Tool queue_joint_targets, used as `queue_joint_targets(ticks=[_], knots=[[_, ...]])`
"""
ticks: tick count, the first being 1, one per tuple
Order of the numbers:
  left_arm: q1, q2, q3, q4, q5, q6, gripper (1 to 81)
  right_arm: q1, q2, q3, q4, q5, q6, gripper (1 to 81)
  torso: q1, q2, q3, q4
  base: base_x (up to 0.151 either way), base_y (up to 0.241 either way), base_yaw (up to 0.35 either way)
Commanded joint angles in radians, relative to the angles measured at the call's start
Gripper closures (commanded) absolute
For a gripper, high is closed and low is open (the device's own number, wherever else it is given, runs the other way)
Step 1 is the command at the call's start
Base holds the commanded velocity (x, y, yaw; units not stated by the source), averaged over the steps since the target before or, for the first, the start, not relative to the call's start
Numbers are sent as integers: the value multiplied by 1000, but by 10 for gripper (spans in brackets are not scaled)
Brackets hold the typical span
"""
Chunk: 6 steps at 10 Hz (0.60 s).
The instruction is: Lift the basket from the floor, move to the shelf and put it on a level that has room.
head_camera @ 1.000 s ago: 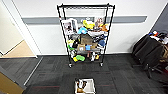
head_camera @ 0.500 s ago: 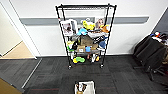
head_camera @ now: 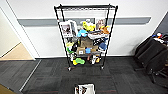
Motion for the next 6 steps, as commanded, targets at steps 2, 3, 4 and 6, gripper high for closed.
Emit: queue_joint_targets(ticks=[2, 3, 4, 6], knots=[[-38, -15, 7, -7, 50, 1, 10, 30, -10, 7, 0, -57, 4, 10, 0, 0, 0, 0, 112, 0, 0], [-37, -15, 7, -7, 50, 1, 10, 30, -10, 4, 0, -57, 4, 10, 0, 0, 0, 0, 112, 0, 0], [-37, -15, 7, -7, 50, 1, 10, 30, -9, 1, 0, -57, 4, 10, 0, 0, 0, 0, 112, 0, 0], [-37, -15, 7, -5, 50, 1, 10, 30, -7, -2, 0, -57, 4, 10, 0, 0, 0, 0, 112, 0, 0]])
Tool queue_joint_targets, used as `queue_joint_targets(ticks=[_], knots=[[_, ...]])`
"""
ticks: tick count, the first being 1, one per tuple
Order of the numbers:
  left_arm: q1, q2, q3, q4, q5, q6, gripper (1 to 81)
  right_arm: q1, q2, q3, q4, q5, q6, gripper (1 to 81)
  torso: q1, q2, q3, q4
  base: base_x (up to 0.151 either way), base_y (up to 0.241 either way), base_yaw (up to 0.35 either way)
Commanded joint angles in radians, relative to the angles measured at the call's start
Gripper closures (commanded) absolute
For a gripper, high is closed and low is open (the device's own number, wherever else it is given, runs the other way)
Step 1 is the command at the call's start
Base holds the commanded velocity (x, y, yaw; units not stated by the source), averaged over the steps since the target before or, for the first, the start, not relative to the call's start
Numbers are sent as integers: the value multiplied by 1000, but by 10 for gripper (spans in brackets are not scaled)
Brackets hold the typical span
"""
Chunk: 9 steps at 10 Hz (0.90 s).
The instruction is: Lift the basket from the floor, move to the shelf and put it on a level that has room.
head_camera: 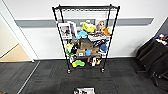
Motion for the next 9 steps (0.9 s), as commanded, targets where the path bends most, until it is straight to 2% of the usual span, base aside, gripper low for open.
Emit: queue_joint_targets(ticks=[1, 9], knots=[[-38, -15, 7, -5, 50, 1, 10, 32, -10, 8, 0, -57, 4, 10, 0, 0, 0, 0, 112, 0, 0], [-38, -11, 7, -5, 51, 1, 10, 35, -1, -11, 0, -57, 5, 10, 0, 0, 0, 0, 101, 0, 0]])
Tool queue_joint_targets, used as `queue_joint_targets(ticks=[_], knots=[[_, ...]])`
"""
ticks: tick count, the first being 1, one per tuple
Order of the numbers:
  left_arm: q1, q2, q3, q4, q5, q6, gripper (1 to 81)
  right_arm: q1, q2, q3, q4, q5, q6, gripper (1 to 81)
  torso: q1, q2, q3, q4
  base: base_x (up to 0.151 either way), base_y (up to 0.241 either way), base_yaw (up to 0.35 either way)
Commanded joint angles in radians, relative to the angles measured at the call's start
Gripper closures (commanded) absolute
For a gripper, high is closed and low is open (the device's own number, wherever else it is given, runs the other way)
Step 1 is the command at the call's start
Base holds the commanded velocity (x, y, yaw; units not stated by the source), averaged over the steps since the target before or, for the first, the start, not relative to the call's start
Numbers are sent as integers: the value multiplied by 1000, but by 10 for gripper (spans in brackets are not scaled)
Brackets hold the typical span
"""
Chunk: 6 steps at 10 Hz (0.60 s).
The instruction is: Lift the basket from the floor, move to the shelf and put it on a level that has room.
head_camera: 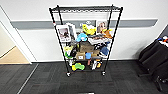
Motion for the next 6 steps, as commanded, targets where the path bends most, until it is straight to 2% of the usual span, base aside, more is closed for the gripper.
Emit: queue_joint_targets(ticks=[1, 6], knots=[[-37, -13, 5, -5, 54, 1, 10, 35, -2, 0, -1, -57, 2, 10, 0, 0, 0, 0, 0, 0, 0], [-37, -9, 2, -8, 57, -1, 10, 30, 1, -9, 1, -59, 4, 10, 0, 0, 0, 0, 0, 0, 0]])
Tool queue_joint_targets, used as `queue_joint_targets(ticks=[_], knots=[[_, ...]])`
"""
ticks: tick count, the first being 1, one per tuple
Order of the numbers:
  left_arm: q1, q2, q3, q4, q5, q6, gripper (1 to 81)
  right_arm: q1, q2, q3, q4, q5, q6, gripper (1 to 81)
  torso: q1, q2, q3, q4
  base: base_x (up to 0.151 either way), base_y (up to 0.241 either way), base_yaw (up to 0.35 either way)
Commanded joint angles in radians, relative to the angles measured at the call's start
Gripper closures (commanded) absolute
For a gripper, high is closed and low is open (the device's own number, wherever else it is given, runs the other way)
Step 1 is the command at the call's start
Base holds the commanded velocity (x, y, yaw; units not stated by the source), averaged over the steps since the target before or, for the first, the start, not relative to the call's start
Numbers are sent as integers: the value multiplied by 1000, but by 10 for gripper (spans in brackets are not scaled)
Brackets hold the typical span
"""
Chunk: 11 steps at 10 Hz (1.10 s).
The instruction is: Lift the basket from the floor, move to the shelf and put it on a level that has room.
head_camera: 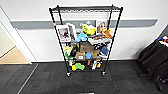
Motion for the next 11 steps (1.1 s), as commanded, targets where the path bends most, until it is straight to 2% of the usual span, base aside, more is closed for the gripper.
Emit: queue_joint_targets(ticks=[1, 2, 3, 5, 7, 9, 11], knots=[[-45, -5, 1, -8, 62, -1, 10, 32, -10, 8, -1, -60, 3, 10, 0, 0, 0, 0, 0, 0, 0], [-40, -9, -15, -7, 63, -1, 10, 32, -5, 6, 1, -60, 3, 10, 0, 0, 0, 0, 0, 0, 0], [-39, -12, -13, -2, 54, -1, 10, 34, -5, 8, 1, -60, 5, 10, 64, -100, 0, 0, 0, 0, 0], [-40, -14, -16, -36, 54, -10, 10, 35, 0, 5, 1, -60, 5, 10, 71, -112, 0, 0, 0, 0, 0], [-43, -21, -15, -83, 54, -12, 10, 34, 0, 5, 3, -58, 6, 10, 108, -170, 0, 0, 0, 0, 0], [-43, -25, -10, -96, 59, -12, 10, 40, 1, 9, 3, -58, 6, 10, 148, -235, -95, 0, 0, 0, 0], [-43, -26, -12, -99, 54, -12, 10, 52, 1, 5, 10, -58, 6, 10, 179, -285, -127, 0, 0, 0, 0]])
